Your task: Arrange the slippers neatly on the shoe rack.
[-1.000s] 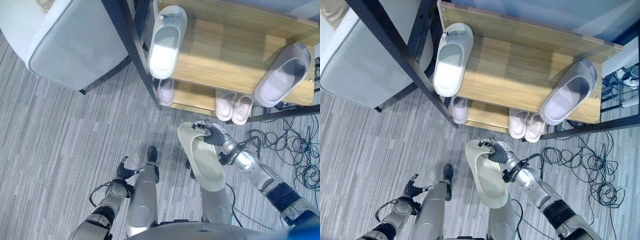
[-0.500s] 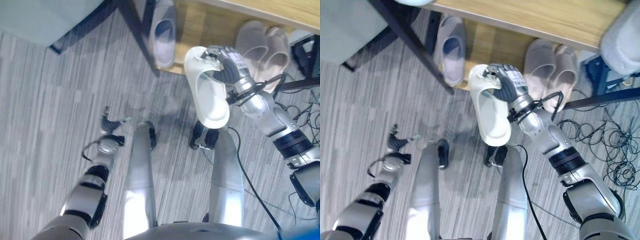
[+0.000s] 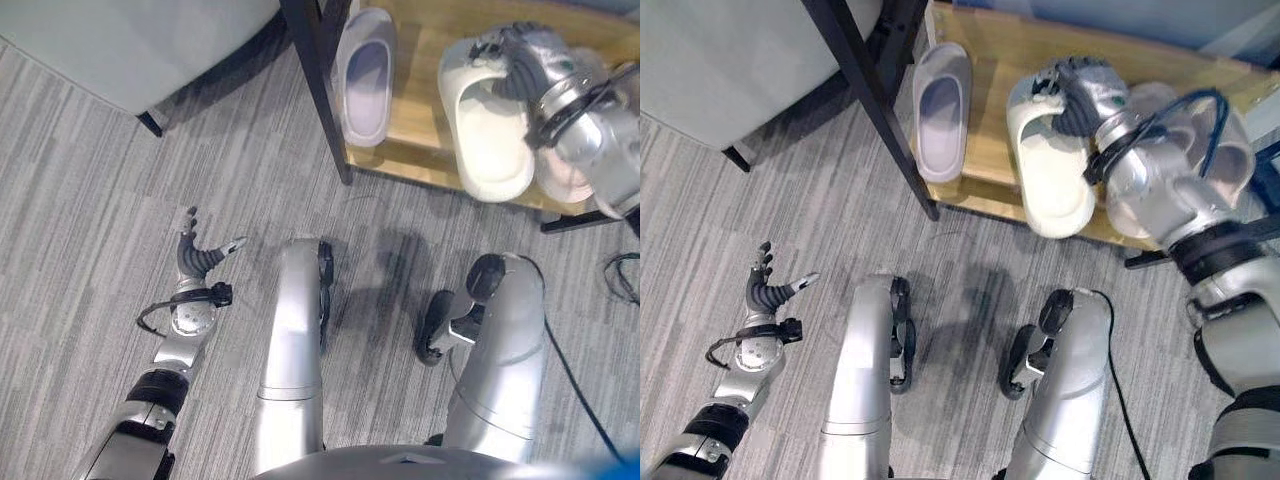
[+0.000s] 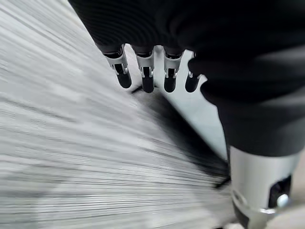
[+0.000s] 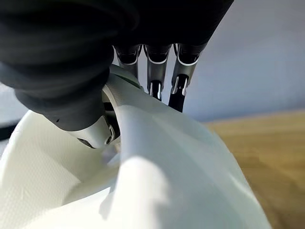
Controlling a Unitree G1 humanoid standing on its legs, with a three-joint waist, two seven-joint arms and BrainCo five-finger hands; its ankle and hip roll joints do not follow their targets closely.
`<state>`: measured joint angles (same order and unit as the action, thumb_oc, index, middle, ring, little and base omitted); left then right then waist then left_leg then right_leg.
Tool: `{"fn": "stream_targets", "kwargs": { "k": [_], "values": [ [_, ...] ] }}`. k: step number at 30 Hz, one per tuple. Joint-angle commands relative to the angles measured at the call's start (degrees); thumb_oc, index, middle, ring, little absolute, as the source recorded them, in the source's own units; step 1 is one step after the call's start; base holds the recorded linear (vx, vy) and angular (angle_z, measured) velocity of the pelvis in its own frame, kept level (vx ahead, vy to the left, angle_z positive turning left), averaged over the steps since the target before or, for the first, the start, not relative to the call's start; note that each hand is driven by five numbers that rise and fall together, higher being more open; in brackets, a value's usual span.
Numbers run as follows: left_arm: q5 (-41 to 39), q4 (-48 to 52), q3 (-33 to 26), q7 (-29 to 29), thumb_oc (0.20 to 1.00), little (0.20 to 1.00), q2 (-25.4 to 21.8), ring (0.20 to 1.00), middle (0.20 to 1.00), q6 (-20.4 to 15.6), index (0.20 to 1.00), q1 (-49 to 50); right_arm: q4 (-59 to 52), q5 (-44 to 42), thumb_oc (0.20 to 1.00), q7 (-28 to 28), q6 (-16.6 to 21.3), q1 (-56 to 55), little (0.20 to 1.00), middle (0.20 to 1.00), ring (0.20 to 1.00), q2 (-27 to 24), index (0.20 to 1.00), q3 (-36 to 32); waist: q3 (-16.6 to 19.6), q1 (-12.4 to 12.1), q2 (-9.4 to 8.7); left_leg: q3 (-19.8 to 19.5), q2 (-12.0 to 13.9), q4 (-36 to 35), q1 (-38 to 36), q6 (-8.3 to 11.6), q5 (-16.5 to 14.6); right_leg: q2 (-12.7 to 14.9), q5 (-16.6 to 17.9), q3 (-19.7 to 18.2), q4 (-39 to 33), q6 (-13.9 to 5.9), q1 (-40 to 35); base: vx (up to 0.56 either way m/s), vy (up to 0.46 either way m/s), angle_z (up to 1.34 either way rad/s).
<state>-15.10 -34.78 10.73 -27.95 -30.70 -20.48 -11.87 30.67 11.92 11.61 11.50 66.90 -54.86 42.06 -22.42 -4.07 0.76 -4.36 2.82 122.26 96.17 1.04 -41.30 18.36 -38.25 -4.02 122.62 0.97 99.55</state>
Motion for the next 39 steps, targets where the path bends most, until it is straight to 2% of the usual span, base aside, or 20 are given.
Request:
{"fn": "stream_targets", "kwargs": {
  "k": [1,6,11,20,25,26,30,31,33,34,38,39],
  "values": [
    [-2.8,-0.1,-3.8,-3.1,1.0,1.0,-3.0,1.0,1.0,-3.3,1.0,-6.3,-1.9,-6.4,0.2,1.1,2.8,8.6,0.2,0.2,0.2,3.5,0.2,-2.9,-4.3,-0.2,-1.73,-5.0,-0.6,-4.0,-6.2,1.12,0.6,1.1,-3.8,-5.3,1.0,-0.93,-9.6,0.03,-0.03,0.24],
    [-4.2,-0.3,-4.6,-3.5,1.0,1.0,-4.7,1.0,1.0,-4.1,1.0,-5.5,3.4,-10.9,0.2,2.0,4.3,12.9,0.2,0.2,0.2,4.3,0.2,-0.8,-7.1,-1.4,-1.18,-6.3,-1.0,-0.6,-6.2,1.72,0.0,1.2,-4.4,-7.7,5.2,-0.8,-9.6,0.01,-0.021,0.02],
    [-3.8,1.4,-5.5,-3.2,1.0,1.0,-5.7,1.0,1.0,-4.5,1.0,-2.4,8.5,-14.4,0.2,3.0,5.1,16.2,0.2,0.2,0.2,3.1,0.2,-0.6,-7.3,-2.5,-0.19,-6.7,-1.0,-1.1,-6.2,2.0,0.3,1.5,-4.4,-8.4,5.6,-0.83,-9.6,0.0,-0.002,0.01],
    [-5.7,-6.6,-5.1,-0.6,1.0,1.0,-8.5,1.0,1.0,-8.3,1.0,-1.5,19.0,-20.9,0.2,1.5,6.7,21.0,0.2,0.2,0.2,4.8,0.2,1.3,-7.3,-4.8,-1.4,-6.5,-1.2,-3.1,-6.2,3.05,0.7,3.2,-3.3,-9.8,4.4,-2.25,-9.6,0.03,-0.002,0.03],
    [-6.0,-8.1,-4.8,-0.1,1.0,1.0,-8.6,1.0,1.0,-8.9,1.0,-1.4,18.3,-21.3,0.2,1.3,7.0,21.6,0.2,0.2,0.2,4.9,0.2,2.4,-7.4,-5.1,-1.83,-6.3,-1.0,-3.3,-6.2,3.26,0.4,3.5,-3.0,-10.5,4.1,-2.64,-9.6,0.04,0.005,0.06],
    [-4.0,7.1,-6.6,-1.2,1.0,1.0,-5.4,1.0,1.0,-4.3,1.0,8.4,15.6,-20.1,0.2,1.2,5.7,20.0,0.2,0.2,0.2,2.1,0.2,0.3,-7.4,-6.1,-0.17,-5.8,-1.5,-3.9,-6.2,3.23,0.2,4.2,-2.9,-10.4,3.7,-2.77,-9.6,-0.01,0.047,-0.01],
    [-2.8,10.4,-8.7,-0.4,1.0,1.0,-3.2,1.0,1.0,-3.8,1.0,11.8,9.0,-17.8,0.2,2.4,5.7,14.9,0.2,0.2,0.2,1.0,0.2,-2.9,-7.4,-5.7,0.44,-6.3,-1.9,-3.0,-6.2,3.47,0.3,4.3,-3.2,-10.8,4.3,-2.78,-9.6,-0.01,0.068,0.08],
    [-2.7,11.1,-9.9,-0.5,1.0,1.0,-2.0,1.0,1.0,-3.1,1.0,12.3,1.3,-16.6,0.2,3.6,5.7,9.4,0.2,0.2,0.2,1.1,0.2,-6.3,-7.4,-5.1,-0.36,-6.0,-1.7,-2.6,-6.2,3.76,0.1,4.1,-3.2,-11.6,4.7,-2.9,-9.6,-0.02,0.066,0.02],
    [-2.2,12.2,-11.7,-1.0,1.0,1.0,-0.6,1.0,1.0,-2.0,1.0,12.8,-6.4,-14.2,0.2,4.8,5.1,2.1,0.2,0.2,0.2,1.9,0.2,-11.6,-7.4,-4.3,-0.91,-6.4,-1.9,-2.1,-6.2,3.93,0.4,4.0,-3.1,-11.3,4.5,-2.72,-9.6,-0.05,0.071,-0.04],
    [-1.4,12.4,-12.5,-1.4,1.0,1.0,1.0,1.0,1.0,-0.8,1.0,11.7,-12.1,-12.0,0.2,5.0,4.0,-5.3,0.2,0.2,0.2,5.7,0.2,-16.8,-7.4,-3.6,-1.85,-6.6,-1.9,-2.3,-6.2,4.24,0.8,3.9,-2.6,-11.1,3.6,-2.79,-9.6,-0.06,0.068,-0.16],
    [0.3,12.4,-12.7,-2.0,1.0,1.0,1.7,1.0,1.0,-0.2,1.0,9.4,-16.9,-10.2,0.2,5.0,4.1,-11.0,0.2,0.2,0.2,9.4,0.2,-20.2,-7.3,-2.9,-2.89,-6.9,-1.4,-5.5,-6.2,4.78,2.1,4.0,-1.2,-9.9,0.0,-2.87,-9.6,-0.1,0.061,-0.27],
    [1.1,12.5,-12.8,-1.9,1.0,1.0,1.8,1.0,1.0,0.2,1.0,7.7,-20.1,-9.6,0.2,4.9,4.4,-14.8,0.2,0.2,0.2,12.2,0.2,-22.0,-6.9,-2.4,-3.37,-7.3,-0.7,-10.0,-6.2,5.08,4.0,4.1,0.1,-7.8,-5.0,-2.85,-10.0,-0.15,0.065,-0.41]
  ]
}}
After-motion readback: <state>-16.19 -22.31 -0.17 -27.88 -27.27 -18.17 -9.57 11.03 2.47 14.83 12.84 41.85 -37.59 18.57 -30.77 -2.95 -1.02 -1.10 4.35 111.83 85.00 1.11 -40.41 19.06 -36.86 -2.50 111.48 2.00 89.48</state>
